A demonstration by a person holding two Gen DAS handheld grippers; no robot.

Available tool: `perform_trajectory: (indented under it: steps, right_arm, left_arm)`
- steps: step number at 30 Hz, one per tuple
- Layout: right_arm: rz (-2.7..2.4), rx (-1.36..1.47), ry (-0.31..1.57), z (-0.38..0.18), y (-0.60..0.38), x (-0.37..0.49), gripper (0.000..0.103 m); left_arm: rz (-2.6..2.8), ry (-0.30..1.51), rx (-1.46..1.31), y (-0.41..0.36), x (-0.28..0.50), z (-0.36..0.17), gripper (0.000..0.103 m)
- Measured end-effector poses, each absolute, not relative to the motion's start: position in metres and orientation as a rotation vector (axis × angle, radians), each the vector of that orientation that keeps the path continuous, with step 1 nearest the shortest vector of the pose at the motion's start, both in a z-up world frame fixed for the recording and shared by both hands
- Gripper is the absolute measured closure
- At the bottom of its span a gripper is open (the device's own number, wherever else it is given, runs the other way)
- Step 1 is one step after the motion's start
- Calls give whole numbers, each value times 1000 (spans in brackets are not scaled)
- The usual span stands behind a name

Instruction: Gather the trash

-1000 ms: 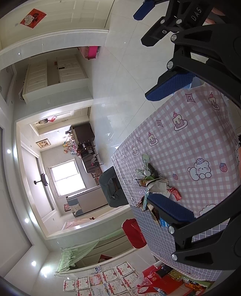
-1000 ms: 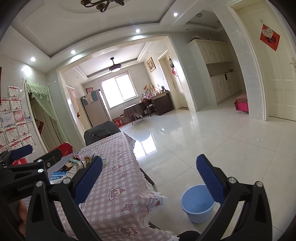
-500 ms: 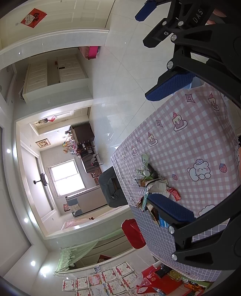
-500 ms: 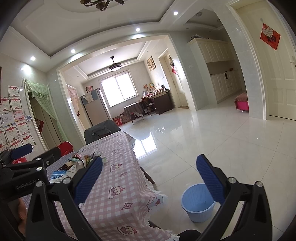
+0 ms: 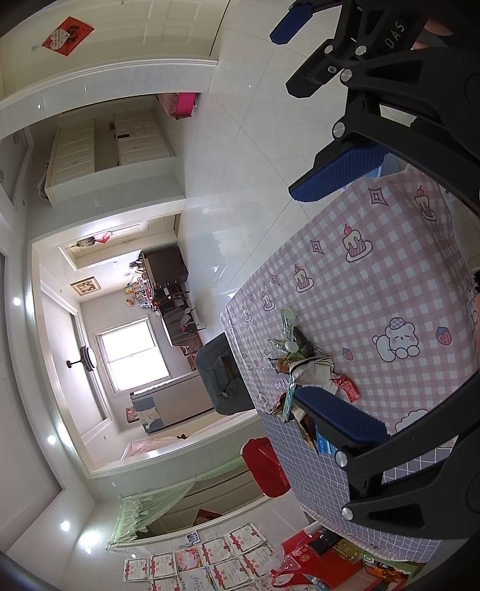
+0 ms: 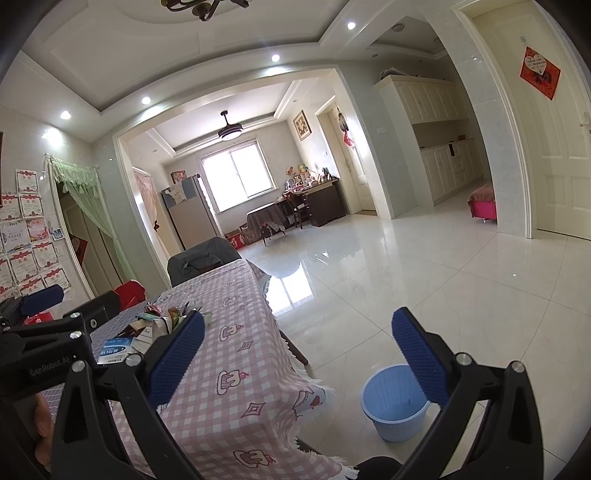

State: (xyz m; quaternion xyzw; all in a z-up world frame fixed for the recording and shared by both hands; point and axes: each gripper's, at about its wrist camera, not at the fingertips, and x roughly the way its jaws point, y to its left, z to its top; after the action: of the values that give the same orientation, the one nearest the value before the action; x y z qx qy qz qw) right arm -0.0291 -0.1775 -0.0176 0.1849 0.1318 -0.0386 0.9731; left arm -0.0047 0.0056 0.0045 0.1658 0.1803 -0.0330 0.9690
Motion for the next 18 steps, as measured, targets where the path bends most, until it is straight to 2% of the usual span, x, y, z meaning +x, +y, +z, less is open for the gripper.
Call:
perform_trajectory:
  steps: [18]
  right_arm:
    - [-76, 369, 275, -20, -177, -27, 4]
  left_arm:
    - [-65, 368, 330, 7, -4, 5, 5]
